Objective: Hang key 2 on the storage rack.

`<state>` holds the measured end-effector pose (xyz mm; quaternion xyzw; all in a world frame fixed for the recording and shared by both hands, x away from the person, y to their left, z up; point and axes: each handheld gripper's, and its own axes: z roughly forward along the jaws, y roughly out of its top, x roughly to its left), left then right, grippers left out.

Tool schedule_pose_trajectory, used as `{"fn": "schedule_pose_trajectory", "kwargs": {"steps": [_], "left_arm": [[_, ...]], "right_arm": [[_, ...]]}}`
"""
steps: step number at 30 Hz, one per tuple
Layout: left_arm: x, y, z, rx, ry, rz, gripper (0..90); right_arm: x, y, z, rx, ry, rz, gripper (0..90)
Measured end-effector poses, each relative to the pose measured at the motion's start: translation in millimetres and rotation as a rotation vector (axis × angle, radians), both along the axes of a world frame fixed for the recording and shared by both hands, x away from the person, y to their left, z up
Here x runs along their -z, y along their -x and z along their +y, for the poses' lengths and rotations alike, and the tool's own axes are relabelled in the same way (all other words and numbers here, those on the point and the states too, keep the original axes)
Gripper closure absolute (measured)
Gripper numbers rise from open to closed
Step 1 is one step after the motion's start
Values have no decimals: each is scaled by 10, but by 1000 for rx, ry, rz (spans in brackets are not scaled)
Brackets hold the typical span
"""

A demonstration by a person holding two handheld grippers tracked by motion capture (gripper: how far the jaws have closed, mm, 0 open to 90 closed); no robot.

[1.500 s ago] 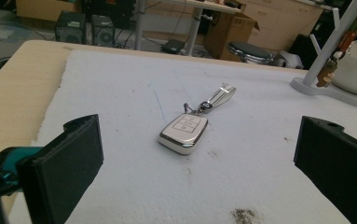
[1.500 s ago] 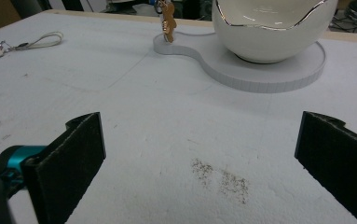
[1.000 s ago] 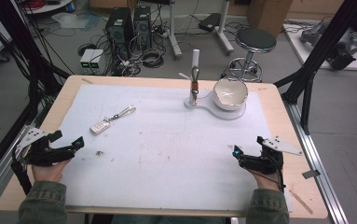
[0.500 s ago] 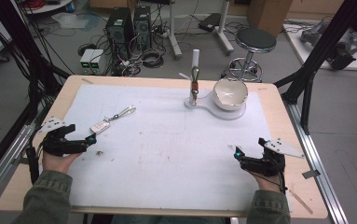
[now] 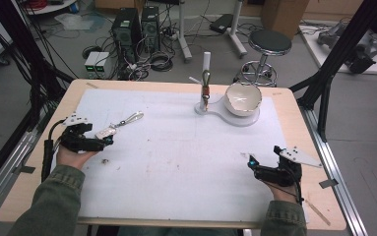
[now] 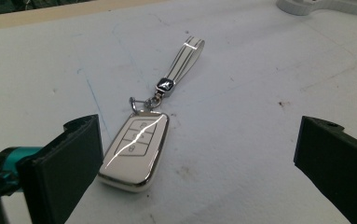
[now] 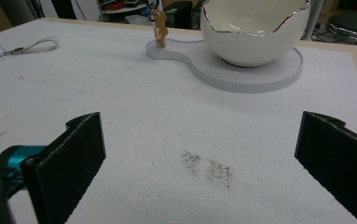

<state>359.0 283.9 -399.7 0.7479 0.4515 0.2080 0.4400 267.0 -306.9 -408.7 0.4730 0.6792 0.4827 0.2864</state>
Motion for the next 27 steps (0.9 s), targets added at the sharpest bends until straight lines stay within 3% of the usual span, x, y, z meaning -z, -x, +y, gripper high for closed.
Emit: {"fn": "schedule_pose_trajectory", "kwargs": {"steps": [4, 10, 17, 27], "left_arm": [[-49, -76, -81, 24, -28, -8, 17], [-77, -216, -171, 57, -71, 25, 18], [-73, -378, -222, 74, -94, 51, 17], [-76, -594, -383, 140, -126, 81, 17]], "right_arm": [[4, -1, 6, -2, -6, 3, 6], [2, 1, 9, -4, -1, 1, 6], [5, -2, 7, -6, -4, 4, 5], [6, -7, 11, -13, -9, 8, 5]]}}
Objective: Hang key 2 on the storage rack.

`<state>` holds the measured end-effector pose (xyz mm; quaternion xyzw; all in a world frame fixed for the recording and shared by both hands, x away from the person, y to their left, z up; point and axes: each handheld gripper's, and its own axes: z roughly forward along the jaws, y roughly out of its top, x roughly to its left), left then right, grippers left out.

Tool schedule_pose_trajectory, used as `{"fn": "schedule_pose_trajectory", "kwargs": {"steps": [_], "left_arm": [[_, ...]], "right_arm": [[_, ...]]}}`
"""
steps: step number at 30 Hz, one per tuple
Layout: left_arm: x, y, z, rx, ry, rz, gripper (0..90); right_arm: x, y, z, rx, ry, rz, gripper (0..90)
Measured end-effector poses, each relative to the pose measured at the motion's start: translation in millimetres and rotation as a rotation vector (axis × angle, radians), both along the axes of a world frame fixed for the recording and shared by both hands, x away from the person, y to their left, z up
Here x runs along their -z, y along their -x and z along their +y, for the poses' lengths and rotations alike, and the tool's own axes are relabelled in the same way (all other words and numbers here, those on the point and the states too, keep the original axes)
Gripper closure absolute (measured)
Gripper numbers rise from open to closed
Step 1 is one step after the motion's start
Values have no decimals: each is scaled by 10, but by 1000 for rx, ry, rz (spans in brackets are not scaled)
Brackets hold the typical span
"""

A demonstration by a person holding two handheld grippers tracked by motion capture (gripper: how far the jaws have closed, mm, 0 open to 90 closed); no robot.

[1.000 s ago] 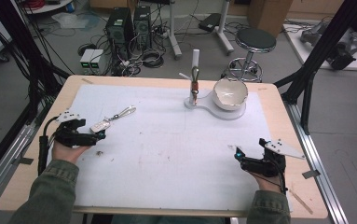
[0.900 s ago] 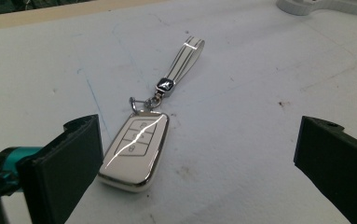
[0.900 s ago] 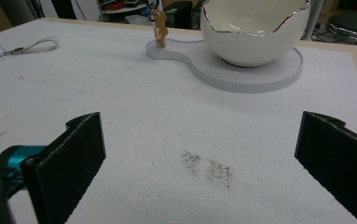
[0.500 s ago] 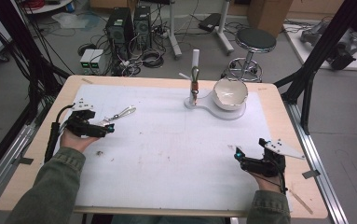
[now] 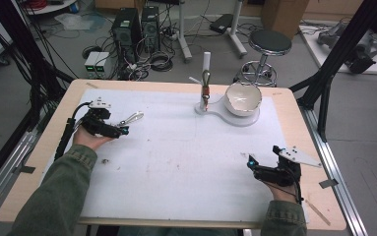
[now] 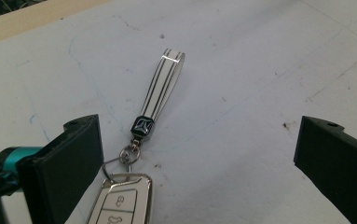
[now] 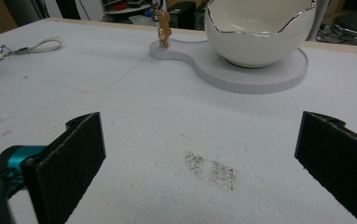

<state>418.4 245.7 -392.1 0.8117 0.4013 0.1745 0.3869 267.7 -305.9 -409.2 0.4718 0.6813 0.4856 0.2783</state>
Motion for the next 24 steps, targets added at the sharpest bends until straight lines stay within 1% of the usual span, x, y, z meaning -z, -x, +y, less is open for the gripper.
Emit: {"fn": "schedule_pose_trajectory", "kwargs": {"steps": [2, 6, 13, 15, 18, 23, 24], "left_arm": [[-8, -44, -14, 11, -11, 3, 17], [4, -118, -43, 21, -13, 18, 18], [-19, -272, -87, 31, -40, 29, 17], [-29, -318, -97, 37, -30, 38, 17], [-21, -417, -106, 36, -40, 66, 17], [-27, -515, -128, 45, -49, 71, 18], [-27, -532, -136, 46, -50, 77, 17]], "right_arm": [[1, -1, 1, 0, 1, 0, 5], [3, -4, 3, -3, 1, 0, 5], [10, -11, 24, -12, -2, 10, 5], [10, -15, 25, -13, -2, 5, 5], [9, -11, 24, -17, 1, 2, 5], [5, -7, 3, -11, -9, -2, 5], [5, -7, 1, -11, -10, 0, 5]]}}
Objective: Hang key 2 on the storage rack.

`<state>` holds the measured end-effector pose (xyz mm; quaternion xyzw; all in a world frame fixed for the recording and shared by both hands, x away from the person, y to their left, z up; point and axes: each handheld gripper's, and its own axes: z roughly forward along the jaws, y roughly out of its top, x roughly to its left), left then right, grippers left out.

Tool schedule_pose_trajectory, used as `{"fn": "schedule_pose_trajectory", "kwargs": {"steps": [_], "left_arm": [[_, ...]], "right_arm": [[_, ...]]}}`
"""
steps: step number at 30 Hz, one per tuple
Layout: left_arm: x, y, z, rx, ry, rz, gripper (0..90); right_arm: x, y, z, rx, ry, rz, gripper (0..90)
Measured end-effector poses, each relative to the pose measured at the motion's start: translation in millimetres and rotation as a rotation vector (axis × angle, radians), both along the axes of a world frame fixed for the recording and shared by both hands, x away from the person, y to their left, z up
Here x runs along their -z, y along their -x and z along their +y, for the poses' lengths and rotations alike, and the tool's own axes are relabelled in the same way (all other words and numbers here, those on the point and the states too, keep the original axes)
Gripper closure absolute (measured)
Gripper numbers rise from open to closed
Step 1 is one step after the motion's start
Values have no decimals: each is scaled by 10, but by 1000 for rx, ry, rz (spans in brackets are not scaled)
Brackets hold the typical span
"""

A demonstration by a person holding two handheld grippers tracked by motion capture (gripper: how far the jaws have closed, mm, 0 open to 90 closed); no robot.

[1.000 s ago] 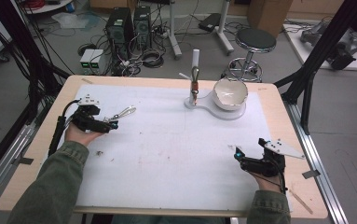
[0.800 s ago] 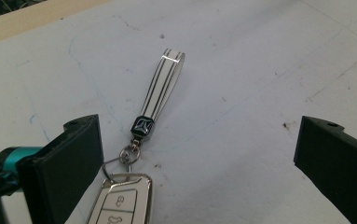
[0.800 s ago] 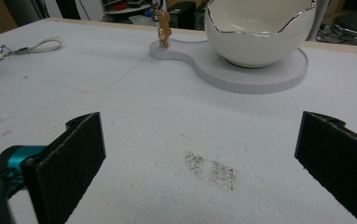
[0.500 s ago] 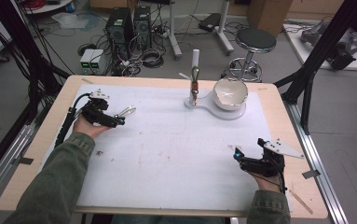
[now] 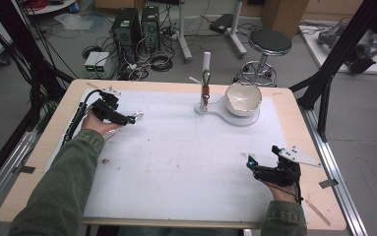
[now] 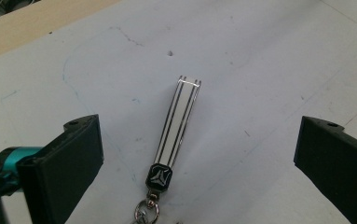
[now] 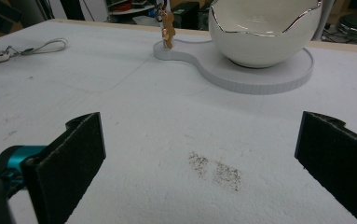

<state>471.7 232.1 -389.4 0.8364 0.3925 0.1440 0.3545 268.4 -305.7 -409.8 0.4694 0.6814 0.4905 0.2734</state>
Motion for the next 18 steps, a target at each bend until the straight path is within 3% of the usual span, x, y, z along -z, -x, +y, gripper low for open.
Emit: {"fn": "schedule_pose_trajectory", "kwargs": {"steps": [6, 18], "left_arm": [[-1, -148, -30, 10, -12, 54, 17], [59, -400, -174, 32, -30, 110, 19]], "right_arm": [[0, 6, -2, 0, -1, 2, 5], [0, 8, -41, 1, -12, 2, 6]]}}
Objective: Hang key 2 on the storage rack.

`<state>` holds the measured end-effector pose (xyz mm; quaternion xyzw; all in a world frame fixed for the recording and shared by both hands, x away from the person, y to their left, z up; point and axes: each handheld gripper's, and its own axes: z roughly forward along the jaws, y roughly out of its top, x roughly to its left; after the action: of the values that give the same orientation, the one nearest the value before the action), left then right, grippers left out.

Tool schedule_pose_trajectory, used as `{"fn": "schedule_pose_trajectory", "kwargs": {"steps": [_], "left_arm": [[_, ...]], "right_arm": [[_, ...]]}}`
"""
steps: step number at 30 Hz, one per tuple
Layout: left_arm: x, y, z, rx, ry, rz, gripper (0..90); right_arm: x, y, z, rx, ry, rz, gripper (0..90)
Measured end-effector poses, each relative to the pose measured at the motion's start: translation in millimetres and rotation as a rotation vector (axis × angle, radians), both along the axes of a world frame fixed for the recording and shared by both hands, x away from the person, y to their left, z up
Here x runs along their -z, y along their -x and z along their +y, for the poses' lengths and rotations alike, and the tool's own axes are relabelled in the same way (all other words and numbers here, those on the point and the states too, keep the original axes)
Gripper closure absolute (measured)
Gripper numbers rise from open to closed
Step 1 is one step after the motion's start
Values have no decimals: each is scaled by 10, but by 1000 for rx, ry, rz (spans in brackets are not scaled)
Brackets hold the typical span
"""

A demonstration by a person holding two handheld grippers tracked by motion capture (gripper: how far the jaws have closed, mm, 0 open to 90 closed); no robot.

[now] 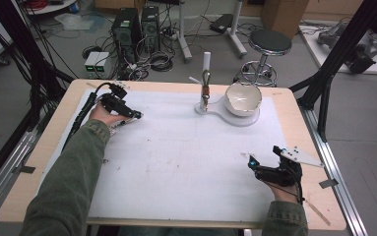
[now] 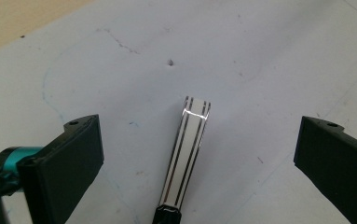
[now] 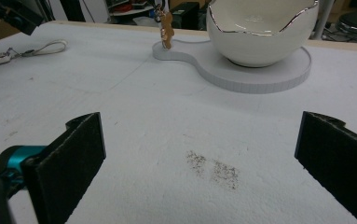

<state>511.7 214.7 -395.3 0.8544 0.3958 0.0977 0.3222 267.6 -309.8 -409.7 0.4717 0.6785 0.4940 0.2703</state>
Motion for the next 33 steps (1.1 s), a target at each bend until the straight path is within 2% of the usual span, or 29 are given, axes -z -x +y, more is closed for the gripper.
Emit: {"fn": "schedule_pose_trajectory", "kwargs": {"steps": [6, 9, 13, 15, 17, 19, 21, 24, 28, 31, 33], "left_arm": [[65, -56, -64, 12, -26, 13, 91], [97, -70, -64, 20, -45, 39, 174], [128, -89, -37, 9, -60, 51, 254], [135, -91, -32, 8, -50, 61, 297], [141, -94, -28, 9, -60, 63, 389], [153, -101, -18, 7, -57, 78, 430], [153, -103, -19, 0, -64, 71, 487], [157, -108, -20, -9, -54, 70, 514], [192, -122, -17, -4, -50, 93, 531], [207, -125, -13, 14, -53, 108, 608], [199, -112, -23, 26, -69, 90, 681]], "right_arm": [[4, 11, -11, -5, -1, 5, 6], [9, 9, -12, -6, 0, 5, 6], [13, 15, -26, -6, -2, 5, 6], [13, 19, -37, -4, -7, 4, 6], [12, 20, -41, -1, -8, 5, 6], [16, 15, -43, 2, -9, 9, 6], [16, 14, -36, 2, -11, 13, 6], [15, 14, -34, 4, -9, 14, 6], [18, 11, -34, 3, -12, 17, 6], [22, 5, -35, 5, -8, 15, 6], [22, 7, -33, 5, -11, 15, 6]]}}
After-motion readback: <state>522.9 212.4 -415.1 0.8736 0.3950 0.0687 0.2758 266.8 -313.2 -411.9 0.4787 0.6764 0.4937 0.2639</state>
